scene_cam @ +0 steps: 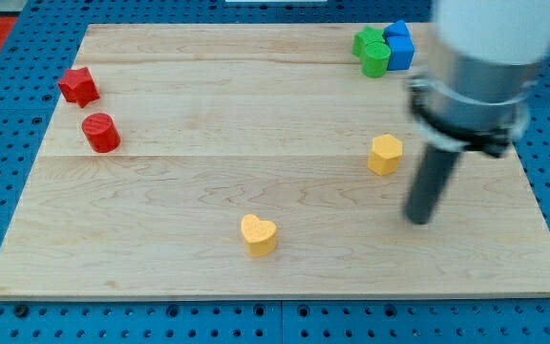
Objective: Push the yellow heart to the left side
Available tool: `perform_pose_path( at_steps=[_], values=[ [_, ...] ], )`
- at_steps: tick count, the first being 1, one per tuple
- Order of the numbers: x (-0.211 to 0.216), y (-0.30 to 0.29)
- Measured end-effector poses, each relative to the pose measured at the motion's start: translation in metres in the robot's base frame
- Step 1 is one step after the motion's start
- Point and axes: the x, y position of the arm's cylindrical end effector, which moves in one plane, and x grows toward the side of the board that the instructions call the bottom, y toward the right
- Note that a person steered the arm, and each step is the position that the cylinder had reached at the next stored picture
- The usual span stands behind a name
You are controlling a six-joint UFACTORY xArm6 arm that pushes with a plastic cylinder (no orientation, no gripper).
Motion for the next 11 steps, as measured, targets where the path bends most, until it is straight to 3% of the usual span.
perform_pose_path(
  at_steps=[2, 4, 6, 9, 11],
  values=[
    [-0.043, 0.036],
    [-0.086, -0.011],
    [-0.088, -0.126],
    [-0.055, -0.107],
    [-0.057, -0.184]
  ],
)
